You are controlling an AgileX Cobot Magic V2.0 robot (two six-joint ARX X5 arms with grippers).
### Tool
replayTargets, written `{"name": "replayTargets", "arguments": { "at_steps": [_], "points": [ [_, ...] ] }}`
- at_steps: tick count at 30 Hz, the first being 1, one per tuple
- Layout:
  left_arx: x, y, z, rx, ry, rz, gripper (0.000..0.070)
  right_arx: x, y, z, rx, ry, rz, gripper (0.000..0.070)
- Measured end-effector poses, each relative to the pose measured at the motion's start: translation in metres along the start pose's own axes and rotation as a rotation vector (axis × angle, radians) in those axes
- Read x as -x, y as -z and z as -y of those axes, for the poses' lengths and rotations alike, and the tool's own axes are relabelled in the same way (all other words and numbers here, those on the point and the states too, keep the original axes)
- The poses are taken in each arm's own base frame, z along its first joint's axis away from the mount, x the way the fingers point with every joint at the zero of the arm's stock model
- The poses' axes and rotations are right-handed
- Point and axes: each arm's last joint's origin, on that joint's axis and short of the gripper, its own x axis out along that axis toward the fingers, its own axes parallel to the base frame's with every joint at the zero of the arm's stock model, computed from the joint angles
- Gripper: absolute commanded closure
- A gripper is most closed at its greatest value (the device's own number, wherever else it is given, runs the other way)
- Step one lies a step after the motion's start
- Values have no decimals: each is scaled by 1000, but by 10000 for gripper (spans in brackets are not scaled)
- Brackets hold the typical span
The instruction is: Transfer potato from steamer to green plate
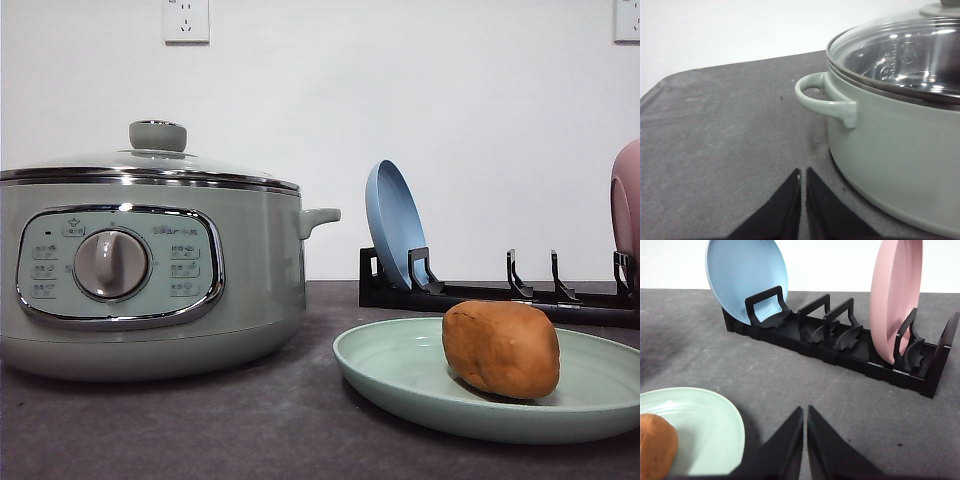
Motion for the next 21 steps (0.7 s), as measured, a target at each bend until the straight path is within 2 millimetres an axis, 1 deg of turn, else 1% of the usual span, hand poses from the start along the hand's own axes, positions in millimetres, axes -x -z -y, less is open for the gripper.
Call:
{"name": "replayTargets", "arguments": {
  "at_steps": [21],
  "points": [
    [0,0,0,0,0,0,690,0,0,0,0,0,0,699]
  ]
}}
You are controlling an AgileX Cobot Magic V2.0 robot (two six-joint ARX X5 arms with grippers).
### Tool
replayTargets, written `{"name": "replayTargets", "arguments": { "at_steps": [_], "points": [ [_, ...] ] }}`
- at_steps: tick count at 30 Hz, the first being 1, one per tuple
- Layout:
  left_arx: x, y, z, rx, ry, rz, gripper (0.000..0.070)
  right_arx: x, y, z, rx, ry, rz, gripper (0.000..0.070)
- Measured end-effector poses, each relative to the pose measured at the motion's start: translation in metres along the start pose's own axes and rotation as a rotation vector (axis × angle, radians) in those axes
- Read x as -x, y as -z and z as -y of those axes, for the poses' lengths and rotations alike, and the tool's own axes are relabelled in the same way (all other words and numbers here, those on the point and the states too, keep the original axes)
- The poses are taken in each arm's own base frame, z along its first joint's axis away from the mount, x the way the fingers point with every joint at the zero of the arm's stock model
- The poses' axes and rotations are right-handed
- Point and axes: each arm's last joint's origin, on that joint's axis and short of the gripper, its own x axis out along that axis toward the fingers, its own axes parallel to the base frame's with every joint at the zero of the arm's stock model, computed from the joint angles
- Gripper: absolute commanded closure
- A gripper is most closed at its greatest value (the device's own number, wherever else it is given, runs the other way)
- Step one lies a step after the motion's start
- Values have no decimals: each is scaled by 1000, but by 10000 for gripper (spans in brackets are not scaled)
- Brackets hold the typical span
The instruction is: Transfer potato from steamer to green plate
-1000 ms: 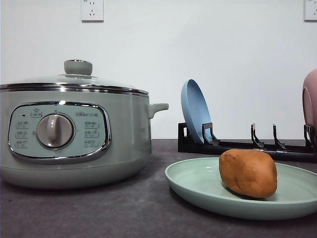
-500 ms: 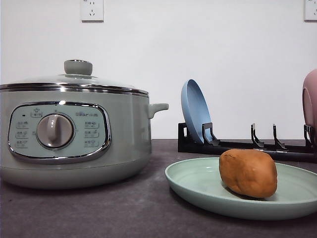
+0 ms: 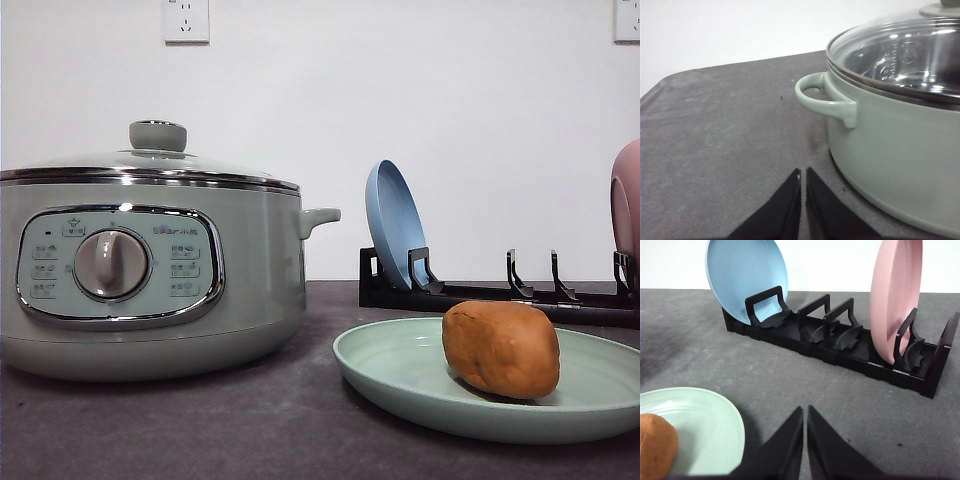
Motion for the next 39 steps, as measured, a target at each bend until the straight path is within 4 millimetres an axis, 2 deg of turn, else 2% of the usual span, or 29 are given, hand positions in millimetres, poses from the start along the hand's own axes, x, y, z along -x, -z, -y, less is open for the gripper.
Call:
{"name": "replayTargets", "arguments": {
  "at_steps": [39],
  "points": [
    [0,0,0,0,0,0,690,0,0,0,0,0,0,699]
  ]
}}
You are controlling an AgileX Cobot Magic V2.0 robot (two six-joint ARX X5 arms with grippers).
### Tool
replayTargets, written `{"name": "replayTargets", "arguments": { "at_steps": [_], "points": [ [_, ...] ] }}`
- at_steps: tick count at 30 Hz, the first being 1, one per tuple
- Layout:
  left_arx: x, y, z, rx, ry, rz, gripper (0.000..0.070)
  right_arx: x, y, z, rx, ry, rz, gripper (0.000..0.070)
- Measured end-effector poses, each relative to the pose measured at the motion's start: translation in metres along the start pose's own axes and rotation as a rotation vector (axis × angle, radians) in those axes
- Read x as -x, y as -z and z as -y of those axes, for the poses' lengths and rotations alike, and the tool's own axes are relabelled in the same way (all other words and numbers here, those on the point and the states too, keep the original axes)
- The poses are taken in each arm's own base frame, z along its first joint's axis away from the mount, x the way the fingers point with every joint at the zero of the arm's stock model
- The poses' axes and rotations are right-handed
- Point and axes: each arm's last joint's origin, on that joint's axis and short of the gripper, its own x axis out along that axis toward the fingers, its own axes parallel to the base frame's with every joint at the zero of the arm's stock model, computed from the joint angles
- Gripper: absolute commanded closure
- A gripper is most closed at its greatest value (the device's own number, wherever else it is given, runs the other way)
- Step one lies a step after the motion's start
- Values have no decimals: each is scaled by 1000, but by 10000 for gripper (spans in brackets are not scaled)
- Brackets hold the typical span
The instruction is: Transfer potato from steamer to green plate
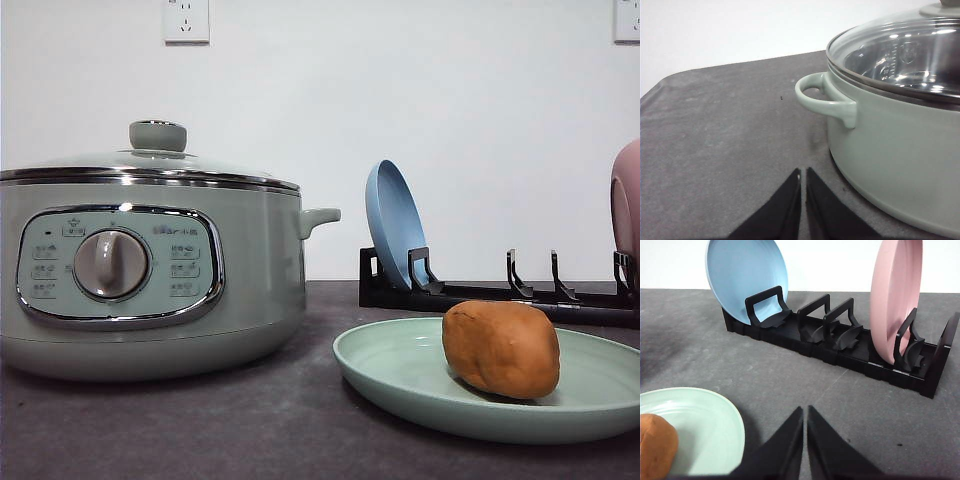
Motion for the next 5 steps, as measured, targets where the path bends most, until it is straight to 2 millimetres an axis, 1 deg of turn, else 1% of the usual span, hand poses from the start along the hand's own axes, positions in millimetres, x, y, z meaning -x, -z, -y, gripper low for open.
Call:
{"name": "replayTargets", "arguments": {
  "at_steps": [5],
  "points": [
    [0,0,0,0,0,0,690,0,0,0,0,0,0,699]
  ]
}}
